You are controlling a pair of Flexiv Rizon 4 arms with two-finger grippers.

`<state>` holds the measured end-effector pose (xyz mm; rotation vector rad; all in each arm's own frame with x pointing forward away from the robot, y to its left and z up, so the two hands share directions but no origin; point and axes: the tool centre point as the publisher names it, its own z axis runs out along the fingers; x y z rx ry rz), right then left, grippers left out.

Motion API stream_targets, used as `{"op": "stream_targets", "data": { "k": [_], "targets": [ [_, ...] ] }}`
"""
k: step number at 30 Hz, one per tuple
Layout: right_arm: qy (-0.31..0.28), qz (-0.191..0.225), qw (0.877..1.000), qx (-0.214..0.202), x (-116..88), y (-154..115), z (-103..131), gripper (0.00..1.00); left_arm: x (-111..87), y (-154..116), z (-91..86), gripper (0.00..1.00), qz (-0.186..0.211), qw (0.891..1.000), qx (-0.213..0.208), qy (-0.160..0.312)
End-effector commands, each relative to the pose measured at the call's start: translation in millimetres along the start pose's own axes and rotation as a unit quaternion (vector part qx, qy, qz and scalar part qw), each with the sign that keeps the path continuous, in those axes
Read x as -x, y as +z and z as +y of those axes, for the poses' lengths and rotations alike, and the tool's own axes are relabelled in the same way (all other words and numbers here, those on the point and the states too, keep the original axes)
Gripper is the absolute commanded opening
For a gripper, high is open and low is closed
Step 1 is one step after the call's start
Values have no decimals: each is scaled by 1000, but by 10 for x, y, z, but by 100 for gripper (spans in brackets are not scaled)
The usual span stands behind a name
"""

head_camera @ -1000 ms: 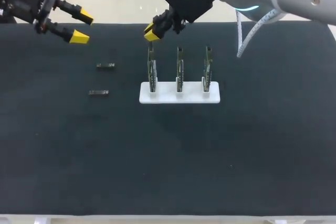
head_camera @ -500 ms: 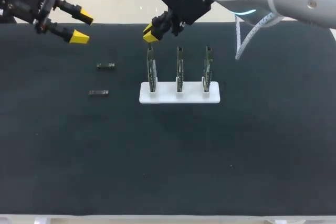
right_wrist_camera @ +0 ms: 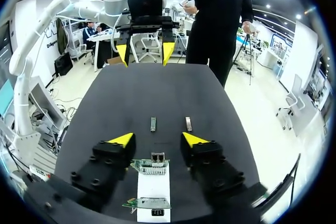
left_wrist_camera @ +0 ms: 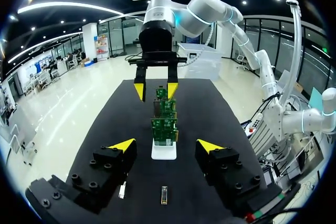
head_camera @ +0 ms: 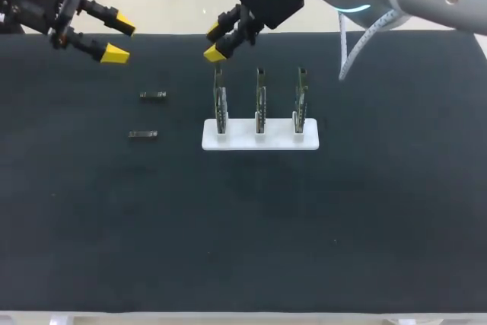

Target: Pick up the optical module with the left hand, and insert it into the network port with the right hand.

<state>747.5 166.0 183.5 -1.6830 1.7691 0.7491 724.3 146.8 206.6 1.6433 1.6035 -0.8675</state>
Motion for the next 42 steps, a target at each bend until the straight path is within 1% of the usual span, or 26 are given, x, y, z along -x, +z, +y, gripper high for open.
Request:
{"op": "stream_targets", "data": {
  "k": [1, 2, 3, 14, 29, 42],
  "targets": [
    [1, 6, 1000, -3, 17, -32, 4, 49, 4, 3, 1, 100, 2, 1000, 0, 0],
    [3, 7, 1000, -7, 14, -36, 3, 25, 4, 3, 1, 100, 2, 1000, 0, 0],
    [3, 9, 1000, -8, 13, -38, 3, 0, 4, 3, 1, 100, 2, 1000, 0, 0],
    [0, 21, 1000, -15, 13, -81, 10, 0, 4, 3, 1, 100, 2, 1000, 0, 0],
    [-2, 23, 1000, -5, -88, -101, 51, 0, 4, 3, 1, 100, 2, 1000, 0, 0],
    [-6, 15, 1000, -7, -168, 18, 22, 0, 4, 3, 1, 100, 2, 1000, 0, 0]
  ]
}}
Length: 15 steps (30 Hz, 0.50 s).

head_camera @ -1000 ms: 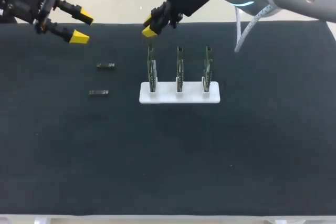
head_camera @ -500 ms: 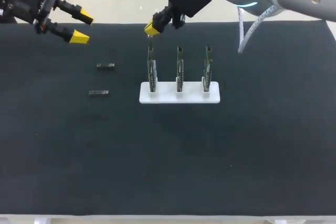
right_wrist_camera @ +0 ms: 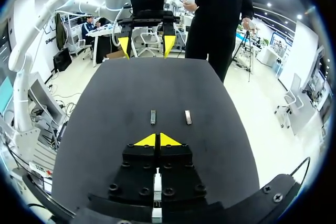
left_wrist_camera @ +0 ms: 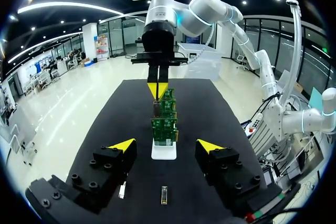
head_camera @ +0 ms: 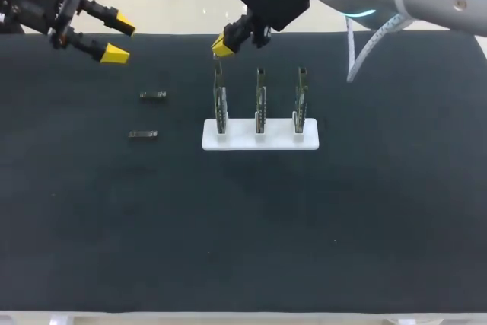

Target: Pick up the optical module with the left hand, and insert it into the network port with the right hand.

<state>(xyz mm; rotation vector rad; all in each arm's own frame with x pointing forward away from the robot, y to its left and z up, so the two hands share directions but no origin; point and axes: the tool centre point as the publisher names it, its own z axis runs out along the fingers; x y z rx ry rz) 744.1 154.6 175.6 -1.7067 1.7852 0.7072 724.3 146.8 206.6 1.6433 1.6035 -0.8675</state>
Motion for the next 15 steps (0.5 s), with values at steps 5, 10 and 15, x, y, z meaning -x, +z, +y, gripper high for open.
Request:
{"op": "stream_targets", "data": {
  "k": [5, 10, 15],
  "targets": [
    [-2, -1, 1000, -2, -50, 97, -7, 0, 4, 3, 2, 100, 2, 1000, 0, -1],
    [-4, 5, 1000, -1, -65, 130, 0, 0, 4, 3, 2, 100, 2, 1000, 0, -1],
    [-5, 10, 1000, -3, -86, 166, 7, 0, 4, 3, 2, 100, 2, 1000, 0, -1]
  ]
}}
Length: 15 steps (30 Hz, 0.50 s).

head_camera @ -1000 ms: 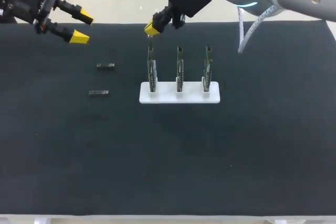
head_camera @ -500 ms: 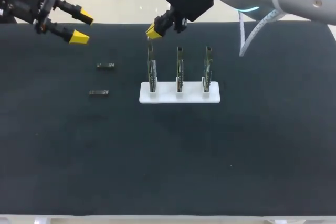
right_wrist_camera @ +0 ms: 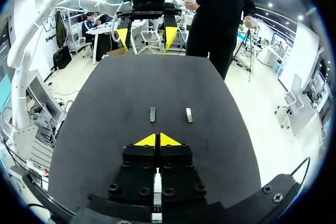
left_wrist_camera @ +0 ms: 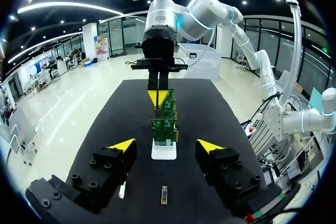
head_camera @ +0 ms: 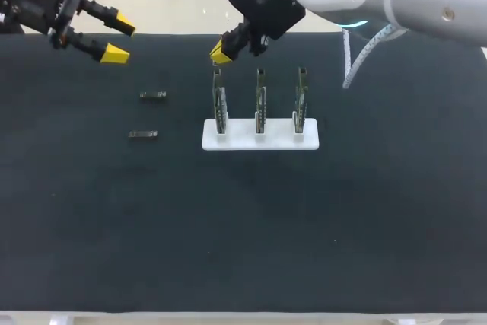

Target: Pick up the optical module with the left hand, and insert it into the network port with the right hand.

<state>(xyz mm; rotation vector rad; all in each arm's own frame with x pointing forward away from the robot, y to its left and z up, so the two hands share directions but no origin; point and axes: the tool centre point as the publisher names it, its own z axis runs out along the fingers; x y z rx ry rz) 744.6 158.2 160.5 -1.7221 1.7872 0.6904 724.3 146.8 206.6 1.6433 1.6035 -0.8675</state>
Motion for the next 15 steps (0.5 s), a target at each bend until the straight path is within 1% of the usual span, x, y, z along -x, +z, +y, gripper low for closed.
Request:
{"op": "stream_targets", "data": {
  "k": [1, 8, 15],
  "targets": [
    [0, 3, 1000, -2, -8, 42, 10, 0, 4, 3, 2, 100, 2, 1000, 0, -1],
    [-6, 20, 1000, -3, -30, 82, -3, 0, 4, 3, 2, 100, 2, 1000, 0, -1],
    [-8, 25, 1000, -2, -44, 113, -9, 0, 4, 3, 2, 100, 2, 1000, 0, -1]
  ]
}}
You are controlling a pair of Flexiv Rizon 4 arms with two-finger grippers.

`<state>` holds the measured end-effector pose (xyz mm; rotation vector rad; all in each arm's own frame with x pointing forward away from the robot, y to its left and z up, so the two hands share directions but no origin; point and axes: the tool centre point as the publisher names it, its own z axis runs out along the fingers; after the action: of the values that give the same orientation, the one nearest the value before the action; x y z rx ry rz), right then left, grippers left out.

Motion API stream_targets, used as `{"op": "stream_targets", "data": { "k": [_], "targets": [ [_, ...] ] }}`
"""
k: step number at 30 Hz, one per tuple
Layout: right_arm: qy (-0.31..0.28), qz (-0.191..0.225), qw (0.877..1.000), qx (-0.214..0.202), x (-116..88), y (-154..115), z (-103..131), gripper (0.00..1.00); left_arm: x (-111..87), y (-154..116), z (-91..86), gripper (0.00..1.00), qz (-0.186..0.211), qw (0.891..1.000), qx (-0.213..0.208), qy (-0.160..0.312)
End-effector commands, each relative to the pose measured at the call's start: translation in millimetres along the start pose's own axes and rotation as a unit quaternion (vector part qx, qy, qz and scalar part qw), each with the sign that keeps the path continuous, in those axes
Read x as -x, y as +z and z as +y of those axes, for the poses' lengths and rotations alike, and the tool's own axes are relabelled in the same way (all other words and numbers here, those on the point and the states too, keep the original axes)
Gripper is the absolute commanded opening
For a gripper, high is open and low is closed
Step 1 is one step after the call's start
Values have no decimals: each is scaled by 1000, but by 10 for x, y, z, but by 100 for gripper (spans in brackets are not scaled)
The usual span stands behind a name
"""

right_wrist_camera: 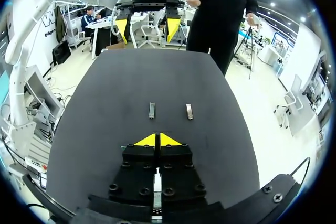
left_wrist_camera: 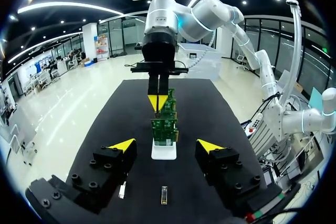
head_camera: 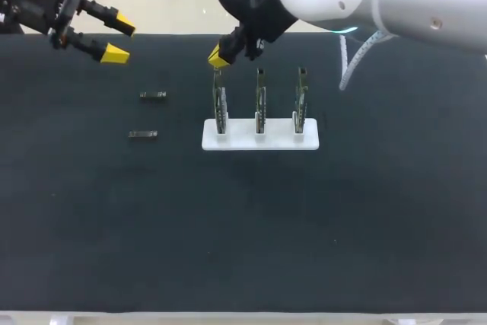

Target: Pick up the optical module with the left hand, and insert it into the network port with the right hand.

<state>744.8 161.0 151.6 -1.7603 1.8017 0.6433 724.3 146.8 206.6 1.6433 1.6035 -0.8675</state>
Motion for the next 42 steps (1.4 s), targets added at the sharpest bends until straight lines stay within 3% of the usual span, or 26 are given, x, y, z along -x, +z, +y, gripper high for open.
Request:
{"op": "stream_targets", "data": {
  "k": [1, 25, 35, 42],
  "targets": [
    [1, 3, 1000, 1, -1, 32, -9, 0, 4, 3, 2, 100, 2, 1000, 0, -1],
    [7, 13, 1000, 1, -83, 113, 14, 0, 4, 3, 2, 100, 2, 1000, 0, -1],
    [10, 4, 1000, -7, 89, -158, -3, 0, 4, 3, 2, 100, 2, 1000, 0, -1],
    [11, -10, 1000, -4, 96, -383, -31, 0, 4, 3, 2, 100, 2, 1000, 0, -1]
  ]
}}
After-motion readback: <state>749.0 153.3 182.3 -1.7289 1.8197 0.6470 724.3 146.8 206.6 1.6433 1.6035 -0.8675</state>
